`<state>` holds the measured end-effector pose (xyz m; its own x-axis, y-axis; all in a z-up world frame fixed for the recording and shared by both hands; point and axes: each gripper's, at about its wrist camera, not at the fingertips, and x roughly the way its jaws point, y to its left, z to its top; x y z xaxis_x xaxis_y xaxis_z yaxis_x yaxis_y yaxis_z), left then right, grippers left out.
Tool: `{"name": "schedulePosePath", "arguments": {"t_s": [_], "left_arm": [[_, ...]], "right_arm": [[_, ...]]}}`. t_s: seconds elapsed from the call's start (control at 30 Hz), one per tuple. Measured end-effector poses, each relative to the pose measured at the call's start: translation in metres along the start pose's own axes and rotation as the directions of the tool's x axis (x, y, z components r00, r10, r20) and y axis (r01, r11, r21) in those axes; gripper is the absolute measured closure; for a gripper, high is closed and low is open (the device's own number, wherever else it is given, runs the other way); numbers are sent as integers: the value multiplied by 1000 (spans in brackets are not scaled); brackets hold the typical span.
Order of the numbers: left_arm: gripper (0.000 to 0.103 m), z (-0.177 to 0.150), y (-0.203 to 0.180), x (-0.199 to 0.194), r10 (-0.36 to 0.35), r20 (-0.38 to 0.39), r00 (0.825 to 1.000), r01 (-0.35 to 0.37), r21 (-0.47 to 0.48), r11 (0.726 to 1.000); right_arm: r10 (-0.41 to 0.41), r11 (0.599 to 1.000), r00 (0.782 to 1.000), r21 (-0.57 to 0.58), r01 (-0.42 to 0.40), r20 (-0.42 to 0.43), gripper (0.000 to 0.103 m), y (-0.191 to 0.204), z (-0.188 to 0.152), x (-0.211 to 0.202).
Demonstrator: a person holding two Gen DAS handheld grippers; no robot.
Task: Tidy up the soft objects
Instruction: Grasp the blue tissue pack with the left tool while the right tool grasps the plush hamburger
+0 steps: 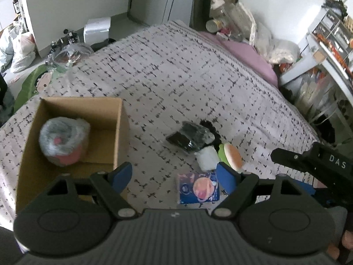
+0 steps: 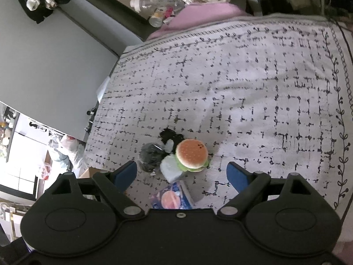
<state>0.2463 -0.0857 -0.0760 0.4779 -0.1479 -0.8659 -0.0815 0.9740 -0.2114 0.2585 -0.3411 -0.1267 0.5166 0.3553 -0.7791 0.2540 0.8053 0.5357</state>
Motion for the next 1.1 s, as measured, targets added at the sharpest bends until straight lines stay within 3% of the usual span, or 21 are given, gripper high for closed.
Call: {"name": "schedulePosePath", "arguments": {"t_s": [0.33, 0.6, 0.77, 1.1], "left_arm": [[21, -10, -29, 47, 46, -89, 995, -45, 10, 999], [20, -20, -40, 87, 104, -163, 981, -108, -21, 994], [20, -25, -44, 108, 129, -201, 971, -140, -41, 989], [14, -34, -54, 131, 131, -205, 970, -147, -62, 987]], "right_arm": [[47, 998, 998, 43, -45, -49, 15, -27, 4, 30], [71, 997, 993, 33, -68, -90, 15, -34, 11, 52], [87, 996, 987, 48, -81, -133, 22, -41, 12, 68], [97, 995, 985, 3, -97, -141, 24, -39, 16, 89]]}}
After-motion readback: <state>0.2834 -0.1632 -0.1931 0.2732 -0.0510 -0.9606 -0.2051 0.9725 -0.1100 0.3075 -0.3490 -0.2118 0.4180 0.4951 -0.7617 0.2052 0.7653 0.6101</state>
